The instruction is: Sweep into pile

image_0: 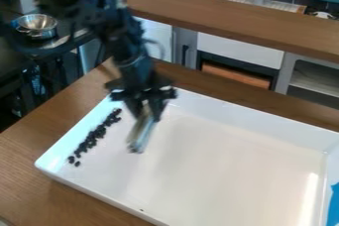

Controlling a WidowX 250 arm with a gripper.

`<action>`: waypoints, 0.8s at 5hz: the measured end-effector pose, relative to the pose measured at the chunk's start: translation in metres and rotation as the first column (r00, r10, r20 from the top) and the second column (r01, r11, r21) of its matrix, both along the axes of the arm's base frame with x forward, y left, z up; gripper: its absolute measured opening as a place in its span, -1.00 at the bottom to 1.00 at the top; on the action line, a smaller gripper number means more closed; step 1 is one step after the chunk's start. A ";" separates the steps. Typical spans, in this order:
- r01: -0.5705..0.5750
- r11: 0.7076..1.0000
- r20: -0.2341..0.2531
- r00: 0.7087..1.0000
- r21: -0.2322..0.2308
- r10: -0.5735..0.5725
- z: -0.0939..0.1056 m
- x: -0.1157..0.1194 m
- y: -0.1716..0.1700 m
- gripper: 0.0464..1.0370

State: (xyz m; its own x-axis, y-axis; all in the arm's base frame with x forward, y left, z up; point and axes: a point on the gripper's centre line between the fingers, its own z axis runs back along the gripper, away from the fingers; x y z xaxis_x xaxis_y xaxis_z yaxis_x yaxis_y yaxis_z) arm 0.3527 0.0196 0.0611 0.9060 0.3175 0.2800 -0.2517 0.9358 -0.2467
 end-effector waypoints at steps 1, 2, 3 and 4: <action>0.029 1.000 -0.039 0.999 0.001 -0.029 -0.003 -0.001 -0.049 -0.35; 0.024 0.999 -0.041 0.999 0.027 -0.022 -0.016 -0.011 -0.056 -0.35; 0.046 0.997 -0.029 0.999 0.056 -0.045 -0.032 -0.023 -0.062 -0.35; 0.066 0.995 -0.008 0.998 0.075 -0.066 -0.041 -0.029 -0.060 -0.35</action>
State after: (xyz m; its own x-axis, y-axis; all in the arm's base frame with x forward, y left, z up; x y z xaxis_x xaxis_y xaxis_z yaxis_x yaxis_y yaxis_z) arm 0.3233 -0.0400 0.0196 0.9258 0.2355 0.2957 -0.1901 0.9662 -0.1742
